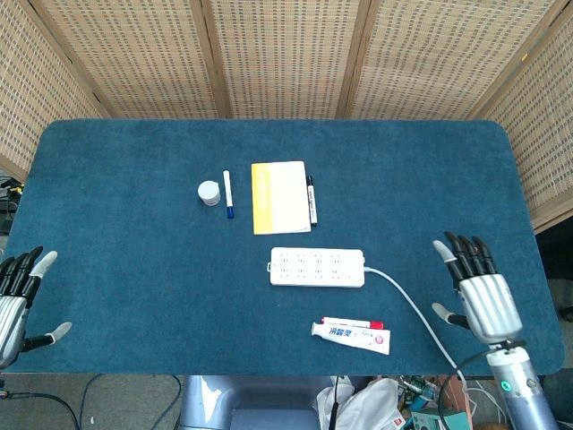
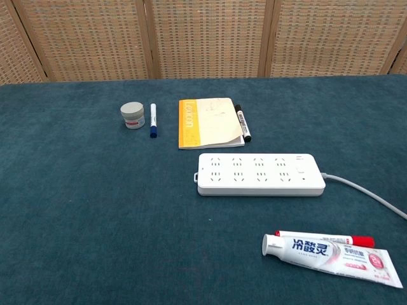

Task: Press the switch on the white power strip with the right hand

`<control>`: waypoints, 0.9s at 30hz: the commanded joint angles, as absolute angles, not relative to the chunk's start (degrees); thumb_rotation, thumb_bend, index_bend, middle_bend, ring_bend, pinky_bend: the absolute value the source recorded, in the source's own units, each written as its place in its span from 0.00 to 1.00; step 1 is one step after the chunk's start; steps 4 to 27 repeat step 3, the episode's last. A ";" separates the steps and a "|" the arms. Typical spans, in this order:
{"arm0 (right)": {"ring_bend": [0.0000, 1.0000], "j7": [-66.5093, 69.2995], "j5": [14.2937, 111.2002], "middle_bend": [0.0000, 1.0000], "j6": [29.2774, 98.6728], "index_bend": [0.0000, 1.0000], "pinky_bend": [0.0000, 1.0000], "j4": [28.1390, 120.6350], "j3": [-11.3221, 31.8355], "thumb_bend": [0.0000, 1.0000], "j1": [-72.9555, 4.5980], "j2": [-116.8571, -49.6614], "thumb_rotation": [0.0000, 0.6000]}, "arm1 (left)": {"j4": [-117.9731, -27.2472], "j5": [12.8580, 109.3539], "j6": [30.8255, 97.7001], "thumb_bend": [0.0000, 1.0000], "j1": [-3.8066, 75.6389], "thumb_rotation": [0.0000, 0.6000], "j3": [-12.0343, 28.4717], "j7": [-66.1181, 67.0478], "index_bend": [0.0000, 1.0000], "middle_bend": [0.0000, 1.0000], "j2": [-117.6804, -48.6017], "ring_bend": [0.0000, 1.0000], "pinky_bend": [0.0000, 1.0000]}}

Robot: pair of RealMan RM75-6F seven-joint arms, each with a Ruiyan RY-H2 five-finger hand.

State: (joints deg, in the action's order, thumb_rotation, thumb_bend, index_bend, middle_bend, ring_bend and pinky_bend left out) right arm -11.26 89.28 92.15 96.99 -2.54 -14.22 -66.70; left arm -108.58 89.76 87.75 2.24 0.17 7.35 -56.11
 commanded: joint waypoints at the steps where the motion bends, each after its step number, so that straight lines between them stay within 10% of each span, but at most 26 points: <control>1: 0.00 -11.49 91.61 0.00 95.72 0.00 0.00 93.35 -2.59 0.00 -10.98 -68.41 1.00 | -108.31 90.30 88.14 0.00 2.03 1.00 -0.04 6.98 0.00 0.00 -56.14 0.00 0.00; 27: 0.00 -11.61 91.71 0.00 96.02 0.00 0.00 92.96 -2.16 0.00 -10.54 -68.61 1.00 | -108.15 90.53 88.29 0.00 1.95 1.00 -0.10 6.84 0.00 0.00 -56.16 0.00 0.00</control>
